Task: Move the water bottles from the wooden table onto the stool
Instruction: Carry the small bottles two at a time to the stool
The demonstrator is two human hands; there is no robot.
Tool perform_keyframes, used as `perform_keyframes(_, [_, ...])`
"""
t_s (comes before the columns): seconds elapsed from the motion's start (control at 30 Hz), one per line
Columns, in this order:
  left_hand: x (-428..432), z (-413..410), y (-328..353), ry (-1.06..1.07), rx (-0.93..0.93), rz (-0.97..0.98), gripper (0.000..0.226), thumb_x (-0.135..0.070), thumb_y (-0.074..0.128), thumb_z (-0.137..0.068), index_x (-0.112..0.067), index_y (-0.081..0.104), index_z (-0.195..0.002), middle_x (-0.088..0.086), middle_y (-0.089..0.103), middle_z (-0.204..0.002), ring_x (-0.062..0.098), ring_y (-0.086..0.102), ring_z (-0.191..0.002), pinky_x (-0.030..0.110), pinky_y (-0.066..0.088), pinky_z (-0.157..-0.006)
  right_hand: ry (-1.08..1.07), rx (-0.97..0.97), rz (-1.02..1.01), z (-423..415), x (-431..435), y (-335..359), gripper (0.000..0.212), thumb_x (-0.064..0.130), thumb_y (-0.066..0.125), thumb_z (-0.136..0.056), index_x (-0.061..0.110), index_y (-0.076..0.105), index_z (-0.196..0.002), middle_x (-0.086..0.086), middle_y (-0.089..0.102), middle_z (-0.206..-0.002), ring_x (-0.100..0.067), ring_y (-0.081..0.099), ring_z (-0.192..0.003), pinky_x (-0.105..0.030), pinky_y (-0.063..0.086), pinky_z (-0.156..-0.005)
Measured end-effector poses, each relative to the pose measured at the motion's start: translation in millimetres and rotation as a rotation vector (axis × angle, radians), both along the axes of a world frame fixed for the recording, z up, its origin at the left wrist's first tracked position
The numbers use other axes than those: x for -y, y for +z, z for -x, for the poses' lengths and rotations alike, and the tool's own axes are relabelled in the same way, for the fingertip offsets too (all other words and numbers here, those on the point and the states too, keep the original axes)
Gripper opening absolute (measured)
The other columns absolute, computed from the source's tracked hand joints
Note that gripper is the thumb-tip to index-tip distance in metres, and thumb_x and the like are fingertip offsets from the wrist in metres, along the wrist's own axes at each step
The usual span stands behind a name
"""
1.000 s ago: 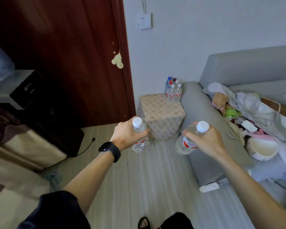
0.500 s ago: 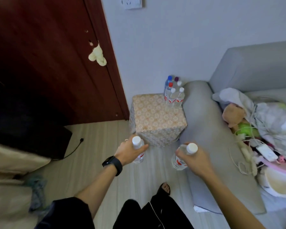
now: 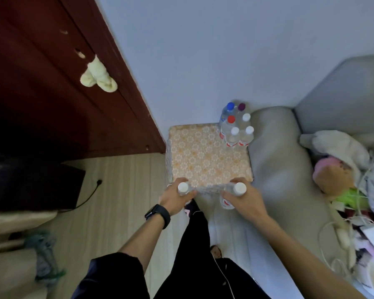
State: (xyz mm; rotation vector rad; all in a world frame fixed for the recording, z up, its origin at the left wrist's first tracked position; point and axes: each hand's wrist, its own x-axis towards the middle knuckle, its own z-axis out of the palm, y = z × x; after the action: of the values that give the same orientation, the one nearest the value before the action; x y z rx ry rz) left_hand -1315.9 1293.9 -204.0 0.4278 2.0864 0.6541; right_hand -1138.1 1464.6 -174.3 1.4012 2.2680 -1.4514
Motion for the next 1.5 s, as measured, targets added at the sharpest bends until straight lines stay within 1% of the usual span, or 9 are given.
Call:
perform_keyframes(0.3, [-85,69,-36,0.064,0.122,0.032,0.061,-0.035,0.078,-0.085,-0.025,0.051,-0.140,0.003,0.046,-0.148,0.024,0.046,-0.133,0.026,0.037,-0.095,-0.061,0.061,0.088,91,-67,-63,0.055,0.049,0.079,-0.077,0.029,0.055,-0.122,0.008,0.065,-0.115,-0.017,0.062,-0.106,-0.040,0.050,-0.091])
perform_keyframes(0.47, [-122,89,-76,0.087,0.143,0.062,0.063,-0.041,0.077,-0.085,-0.030,0.050,-0.141,-0.003,0.045,-0.150,0.021,0.046,-0.134,0.030,0.040,-0.100,-0.035,0.126,0.149,121,-100,-107,0.060,0.050,0.076,-0.080,0.028,0.052,-0.131,0.006,0.060,-0.125,-0.017,0.058,-0.110,-0.031,0.043,-0.086])
perform_keyframes(0.6, [-139,90,-105,0.077,0.104,0.091,0.063,-0.045,0.076,-0.084,-0.035,0.049,-0.139,-0.007,0.047,-0.149,0.019,0.049,-0.131,0.034,0.044,-0.101,0.013,0.134,0.169,134,-117,-135,0.064,0.048,0.076,-0.082,0.025,0.051,-0.136,0.003,0.057,-0.133,-0.021,0.055,-0.120,-0.035,0.044,-0.096])
perform_keyframes(0.9, [-139,88,-134,0.086,0.084,0.083,0.068,-0.053,0.076,-0.080,-0.047,0.044,-0.140,-0.013,0.039,-0.154,0.015,0.045,-0.136,0.042,0.042,-0.109,0.055,0.072,0.177,134,-124,-169,0.071,0.042,0.079,-0.083,0.021,0.047,-0.142,0.001,0.046,-0.150,-0.019,0.043,-0.136,-0.025,0.033,-0.104])
perform_keyframes(1.07, [-130,92,-125,0.090,0.019,0.041,0.071,-0.045,0.081,-0.074,-0.051,0.043,-0.134,-0.014,0.040,-0.147,0.011,0.053,-0.116,0.034,0.047,-0.097,0.136,0.078,0.095,131,-126,-168,0.074,0.045,0.078,-0.082,0.020,0.046,-0.143,0.001,0.048,-0.146,-0.019,0.045,-0.134,-0.029,0.035,-0.103])
perform_keyframes(1.2, [-128,86,-118,0.019,-0.129,0.023,0.037,-0.038,0.073,-0.085,-0.041,0.052,-0.116,-0.014,0.047,-0.135,0.015,0.061,-0.102,0.036,0.051,-0.087,0.179,0.147,-0.082,127,-128,-160,0.066,0.040,0.072,-0.088,0.015,0.044,-0.142,-0.010,0.055,-0.137,-0.030,0.054,-0.124,-0.039,0.044,-0.095])
perform_keyframes(1.3, [-127,80,-119,-0.006,-0.174,0.028,0.025,-0.037,0.068,-0.090,-0.040,0.049,-0.107,-0.013,0.050,-0.133,0.018,0.063,-0.096,0.048,0.053,-0.084,0.351,0.298,-0.247,129,-131,-147,0.063,0.045,0.056,-0.097,0.013,0.035,-0.146,-0.014,0.064,-0.122,-0.033,0.065,-0.104,-0.040,0.049,-0.079])
perform_keyframes(1.4, [-130,77,-121,0.026,-0.180,0.025,0.025,-0.036,0.068,-0.091,-0.035,0.053,-0.111,-0.010,0.052,-0.134,0.023,0.064,-0.097,0.046,0.055,-0.081,0.530,0.466,-0.398,136,-133,-134,0.059,0.049,0.044,-0.100,0.012,0.031,-0.144,-0.010,0.070,-0.099,-0.030,0.070,-0.086,-0.034,0.040,-0.061])
perform_keyframes(1.5, [-138,83,-123,0.044,-0.170,0.018,0.028,-0.033,0.071,-0.090,-0.026,0.059,-0.114,-0.006,0.057,-0.130,0.024,0.063,-0.099,0.043,0.055,-0.082,0.628,0.518,-0.469,144,-134,-127,0.056,0.047,0.040,-0.103,0.010,0.033,-0.144,-0.010,0.071,-0.091,-0.031,0.070,-0.082,-0.034,0.038,-0.058])
